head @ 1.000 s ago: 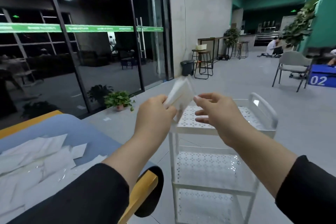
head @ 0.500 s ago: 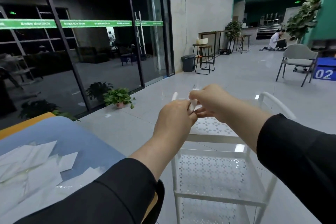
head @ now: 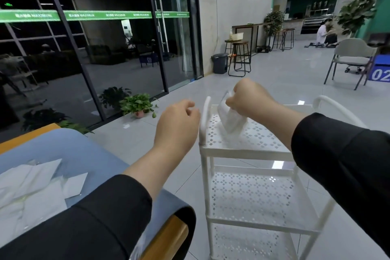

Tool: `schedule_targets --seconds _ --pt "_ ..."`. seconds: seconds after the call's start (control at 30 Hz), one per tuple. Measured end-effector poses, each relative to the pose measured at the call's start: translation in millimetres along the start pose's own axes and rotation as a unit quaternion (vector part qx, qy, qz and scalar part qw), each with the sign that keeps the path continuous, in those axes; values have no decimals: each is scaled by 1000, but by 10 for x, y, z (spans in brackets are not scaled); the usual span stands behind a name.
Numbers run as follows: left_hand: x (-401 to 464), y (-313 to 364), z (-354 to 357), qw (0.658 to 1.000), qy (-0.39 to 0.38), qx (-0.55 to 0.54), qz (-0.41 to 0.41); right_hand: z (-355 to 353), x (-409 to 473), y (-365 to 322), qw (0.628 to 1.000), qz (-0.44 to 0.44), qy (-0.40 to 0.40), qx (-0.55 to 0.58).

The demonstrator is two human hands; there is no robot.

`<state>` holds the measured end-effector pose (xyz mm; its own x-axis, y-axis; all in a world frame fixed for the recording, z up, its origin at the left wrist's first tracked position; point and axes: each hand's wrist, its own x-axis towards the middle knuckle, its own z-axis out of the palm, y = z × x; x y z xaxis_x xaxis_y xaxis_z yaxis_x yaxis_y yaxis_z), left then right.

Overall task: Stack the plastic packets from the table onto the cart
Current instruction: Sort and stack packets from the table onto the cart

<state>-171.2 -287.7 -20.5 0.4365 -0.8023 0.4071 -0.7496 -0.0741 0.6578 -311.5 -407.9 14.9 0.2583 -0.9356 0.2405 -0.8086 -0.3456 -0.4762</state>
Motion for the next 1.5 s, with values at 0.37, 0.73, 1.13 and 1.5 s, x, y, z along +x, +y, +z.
schedule_targets --seconds 0.37,0.73,1.13,1.5 --pt "61 -183 179 972 -149 -155 -93 276 -1 -290 990 36 -123 51" --pt "102 -208 193 966 -154 -184 -101 378 -59 3 935 79 -172 301" --pt "82 -174 210 965 -142 -195 -101 418 -240 25 958 7 -119 261" --pt "27 -106 170 971 -123 -181 -96 394 -281 101 967 -3 -81 241"
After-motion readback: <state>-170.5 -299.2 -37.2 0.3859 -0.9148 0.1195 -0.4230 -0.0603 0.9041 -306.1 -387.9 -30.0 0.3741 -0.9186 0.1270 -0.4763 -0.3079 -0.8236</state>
